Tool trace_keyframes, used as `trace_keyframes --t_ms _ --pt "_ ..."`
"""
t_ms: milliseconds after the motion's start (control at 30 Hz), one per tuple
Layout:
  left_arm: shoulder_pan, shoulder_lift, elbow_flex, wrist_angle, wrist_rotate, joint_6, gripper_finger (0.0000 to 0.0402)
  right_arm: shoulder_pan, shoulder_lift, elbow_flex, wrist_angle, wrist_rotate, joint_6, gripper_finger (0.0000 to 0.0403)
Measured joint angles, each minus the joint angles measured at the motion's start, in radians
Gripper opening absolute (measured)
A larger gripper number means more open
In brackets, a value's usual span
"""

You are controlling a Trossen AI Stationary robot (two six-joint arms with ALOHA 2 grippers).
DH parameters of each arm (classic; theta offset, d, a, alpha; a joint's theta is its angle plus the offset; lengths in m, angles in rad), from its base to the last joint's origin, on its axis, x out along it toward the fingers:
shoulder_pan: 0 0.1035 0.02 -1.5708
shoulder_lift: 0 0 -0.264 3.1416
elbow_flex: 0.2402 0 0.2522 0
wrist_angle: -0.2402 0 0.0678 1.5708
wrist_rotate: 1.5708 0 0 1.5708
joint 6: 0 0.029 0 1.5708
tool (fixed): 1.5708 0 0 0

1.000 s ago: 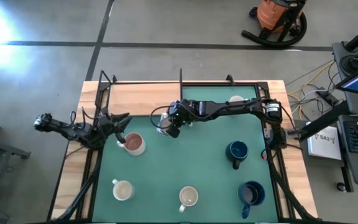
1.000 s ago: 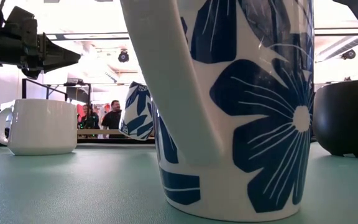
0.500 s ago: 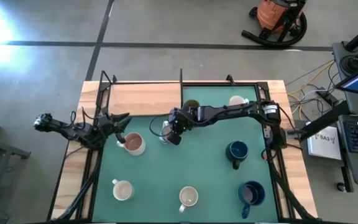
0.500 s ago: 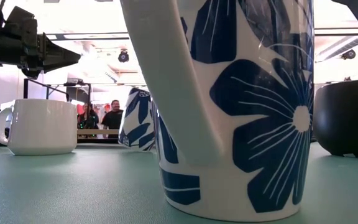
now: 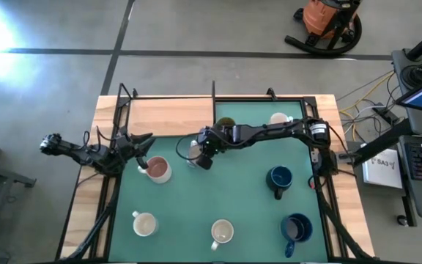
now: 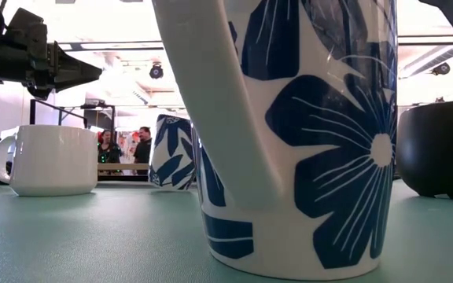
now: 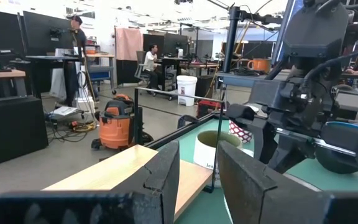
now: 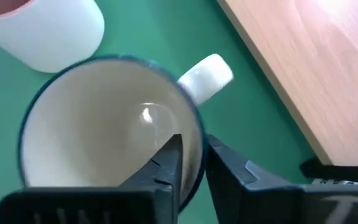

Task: Place coffee mugs
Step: Move the top blue patterned mug to the middle of the table, then move the green mug to the middle of the table

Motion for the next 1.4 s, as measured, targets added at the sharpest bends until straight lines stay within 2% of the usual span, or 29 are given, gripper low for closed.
trace_keyframes --t_ms 200,433,767,967,1200,1400 --pt "0.0 0.0 0.0 0.0 0.0 0.0 0.0091 0.0 0.0 0.011 -0.001 0.0 0.0 0.0094" --pt "0.0 0.0 0.0 0.0 0.0 0.0 0.0091 0.004 -0.004 0.072 -0.056 -0.008 -0.015 0.01" --pt "0.0 0.0 0.0 0.0 0.0 0.0 0.0091 0.009 -0.008 0.265 -0.532 0.009 -0.033 0.01" --pt "0.0 0.0 0.0 0.0 0.0 0.0 0.0091 -0.02 -0.013 0.283 -0.78 0.137 0.045 0.01" --pt "0.0 0.0 0.0 0.0 0.0 0.0 0.0091 -0.094 -0.021 0.232 -0.784 0.136 0.01 0.01" --pt "0.0 0.0 0.0 0.0 0.0 0.0 0.0091 -0.153 -0.02 0.184 -0.689 0.027 -0.062 0.01"
